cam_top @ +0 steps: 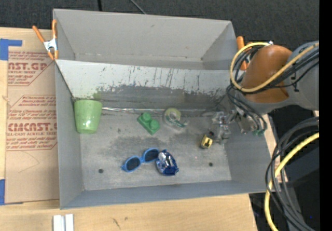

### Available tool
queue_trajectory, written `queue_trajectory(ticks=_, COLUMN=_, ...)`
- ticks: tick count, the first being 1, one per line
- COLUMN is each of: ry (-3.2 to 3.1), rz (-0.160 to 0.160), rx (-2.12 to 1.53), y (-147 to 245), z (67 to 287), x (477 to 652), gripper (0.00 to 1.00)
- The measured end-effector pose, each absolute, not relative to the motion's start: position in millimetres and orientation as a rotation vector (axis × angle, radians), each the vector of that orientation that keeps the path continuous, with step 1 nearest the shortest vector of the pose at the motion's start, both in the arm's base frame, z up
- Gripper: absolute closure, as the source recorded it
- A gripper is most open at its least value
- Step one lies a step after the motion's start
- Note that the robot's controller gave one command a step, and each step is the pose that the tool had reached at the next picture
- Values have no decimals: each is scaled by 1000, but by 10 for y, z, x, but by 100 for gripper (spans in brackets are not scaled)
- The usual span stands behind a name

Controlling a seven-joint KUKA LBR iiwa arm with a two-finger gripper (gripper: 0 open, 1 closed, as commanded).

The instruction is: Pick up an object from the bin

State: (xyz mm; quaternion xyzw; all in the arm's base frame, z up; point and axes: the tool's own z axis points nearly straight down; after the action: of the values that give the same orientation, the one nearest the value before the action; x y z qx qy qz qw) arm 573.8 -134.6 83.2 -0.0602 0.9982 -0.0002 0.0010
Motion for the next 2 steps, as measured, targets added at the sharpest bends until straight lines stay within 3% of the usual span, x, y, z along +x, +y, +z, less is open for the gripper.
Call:
queue_trajectory(ticks=1, ry=3134, rz=-1, rx=-189, y=-1345, z=832, x=5738, gripper=0)
queue_trajectory(ticks=2, ry=3136, rz=4, rx=-221, y=-1131, z=686, x=5317, gripper=0)
